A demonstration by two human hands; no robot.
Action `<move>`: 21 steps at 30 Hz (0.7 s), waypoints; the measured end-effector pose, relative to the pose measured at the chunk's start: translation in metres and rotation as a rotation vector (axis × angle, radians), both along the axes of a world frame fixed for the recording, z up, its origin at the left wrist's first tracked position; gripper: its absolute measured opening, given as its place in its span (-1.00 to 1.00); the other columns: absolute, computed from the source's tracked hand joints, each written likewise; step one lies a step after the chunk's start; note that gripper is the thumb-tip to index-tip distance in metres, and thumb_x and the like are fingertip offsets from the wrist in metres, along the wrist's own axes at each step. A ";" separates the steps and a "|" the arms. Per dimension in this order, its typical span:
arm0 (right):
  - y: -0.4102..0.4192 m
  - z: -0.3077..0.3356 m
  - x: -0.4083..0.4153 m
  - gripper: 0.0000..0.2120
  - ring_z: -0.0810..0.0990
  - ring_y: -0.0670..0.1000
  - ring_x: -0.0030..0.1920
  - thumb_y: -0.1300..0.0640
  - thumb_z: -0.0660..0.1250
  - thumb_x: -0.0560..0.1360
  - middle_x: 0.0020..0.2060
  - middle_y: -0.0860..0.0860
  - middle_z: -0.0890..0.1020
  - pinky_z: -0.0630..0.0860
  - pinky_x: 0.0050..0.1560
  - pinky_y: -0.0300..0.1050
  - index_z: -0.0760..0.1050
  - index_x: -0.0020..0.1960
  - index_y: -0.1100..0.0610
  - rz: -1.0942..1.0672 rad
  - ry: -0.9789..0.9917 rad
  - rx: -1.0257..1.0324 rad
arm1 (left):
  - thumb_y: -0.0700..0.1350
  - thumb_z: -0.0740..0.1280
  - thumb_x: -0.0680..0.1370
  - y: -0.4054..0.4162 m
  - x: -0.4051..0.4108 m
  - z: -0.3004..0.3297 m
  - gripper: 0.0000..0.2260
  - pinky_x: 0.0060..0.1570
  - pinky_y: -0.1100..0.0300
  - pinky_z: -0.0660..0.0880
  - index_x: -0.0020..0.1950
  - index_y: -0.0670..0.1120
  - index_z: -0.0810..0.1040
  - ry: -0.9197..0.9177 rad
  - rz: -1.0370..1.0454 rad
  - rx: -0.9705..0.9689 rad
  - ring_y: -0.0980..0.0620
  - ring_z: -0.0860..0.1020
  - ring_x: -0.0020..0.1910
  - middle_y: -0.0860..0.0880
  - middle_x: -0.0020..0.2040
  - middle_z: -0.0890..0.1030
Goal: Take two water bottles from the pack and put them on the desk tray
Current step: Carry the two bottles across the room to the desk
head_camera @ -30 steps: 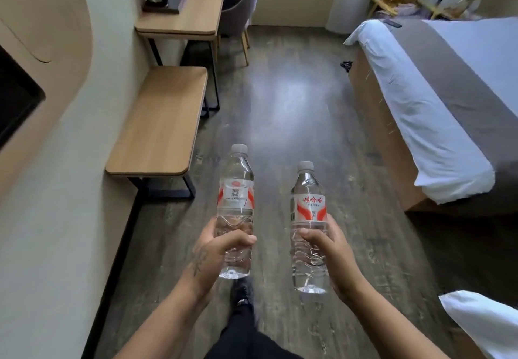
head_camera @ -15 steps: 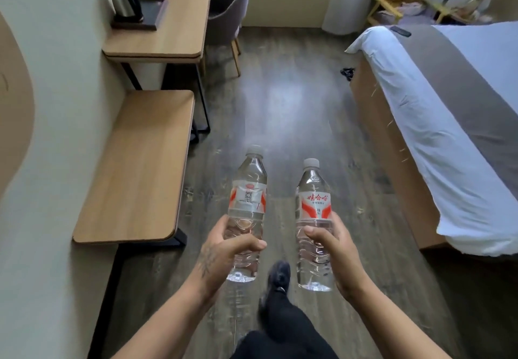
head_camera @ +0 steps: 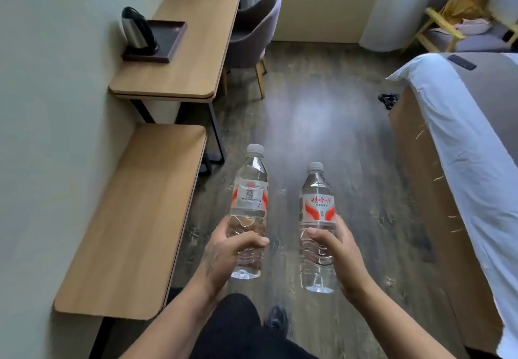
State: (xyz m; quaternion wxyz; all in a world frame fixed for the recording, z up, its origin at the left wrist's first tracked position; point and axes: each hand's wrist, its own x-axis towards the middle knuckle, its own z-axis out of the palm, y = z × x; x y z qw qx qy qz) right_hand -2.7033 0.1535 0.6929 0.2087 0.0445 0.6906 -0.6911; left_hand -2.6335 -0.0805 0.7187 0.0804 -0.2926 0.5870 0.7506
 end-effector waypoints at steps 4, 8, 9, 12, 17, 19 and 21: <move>-0.017 0.005 -0.093 -0.43 0.79 -0.01 -0.02 -0.17 0.52 0.24 0.03 0.02 0.77 0.68 -0.11 -0.17 0.60 0.21 -0.01 0.007 0.011 -0.004 | -0.11 0.63 0.21 -0.016 -0.088 0.004 -0.50 -0.14 0.00 0.68 0.14 0.01 0.74 0.026 0.019 0.046 -0.12 0.77 -0.07 -0.13 0.00 0.79; -0.043 0.000 -0.191 -0.42 0.78 -0.05 -0.05 -0.14 0.52 0.25 0.00 0.01 0.79 0.67 -0.12 -0.23 0.59 0.22 0.04 0.014 0.024 0.015 | -0.10 0.64 0.18 -0.043 -0.183 -0.007 -0.50 -0.14 0.01 0.68 0.12 0.03 0.75 0.051 0.015 0.058 -0.10 0.77 -0.08 -0.12 0.00 0.79; -0.050 -0.001 -0.216 -0.43 0.78 -0.05 -0.05 -0.13 0.52 0.25 0.00 0.03 0.79 0.67 -0.11 -0.22 0.60 0.22 0.05 0.008 0.026 0.015 | -0.09 0.64 0.18 -0.051 -0.209 -0.011 -0.50 -0.11 -0.04 0.68 0.12 0.04 0.76 0.056 0.016 0.057 -0.12 0.77 -0.05 -0.13 0.03 0.80; -0.075 -0.004 -0.291 -0.46 0.78 -0.01 -0.03 -0.13 0.52 0.26 0.02 0.04 0.78 0.67 -0.08 -0.14 0.62 0.20 0.00 -0.006 0.028 0.019 | -0.08 0.64 0.19 -0.079 -0.288 -0.018 -0.49 0.04 -0.16 0.68 0.15 0.10 0.75 0.077 0.023 0.046 -0.16 0.78 0.05 -0.12 0.08 0.81; -0.117 0.005 -0.407 -0.46 0.79 0.02 -0.03 -0.13 0.52 0.28 0.04 0.08 0.78 0.68 -0.10 -0.14 0.61 0.21 0.03 -0.025 0.037 0.031 | -0.09 0.64 0.19 -0.121 -0.411 -0.013 -0.42 0.20 -0.25 0.65 0.22 -0.01 0.72 0.067 0.014 0.026 -0.25 0.76 0.11 -0.20 0.11 0.80; -0.131 0.011 -0.451 -0.44 0.79 -0.01 -0.04 -0.13 0.51 0.29 0.03 0.05 0.78 0.68 -0.11 -0.20 0.59 0.24 0.05 -0.019 0.047 0.023 | -0.12 0.64 0.19 -0.136 -0.457 -0.008 -0.43 -0.01 -0.14 0.67 0.21 -0.04 0.72 0.063 0.009 0.048 -0.22 0.76 0.01 -0.22 0.08 0.79; -0.144 0.015 -0.491 -0.43 0.79 -0.03 -0.06 -0.12 0.51 0.30 0.02 0.03 0.79 0.67 -0.12 -0.25 0.58 0.25 0.06 -0.029 0.047 0.007 | -0.14 0.64 0.20 -0.148 -0.500 -0.002 -0.43 -0.13 -0.08 0.68 0.21 -0.04 0.72 0.061 0.004 0.074 -0.19 0.77 -0.03 -0.19 0.07 0.80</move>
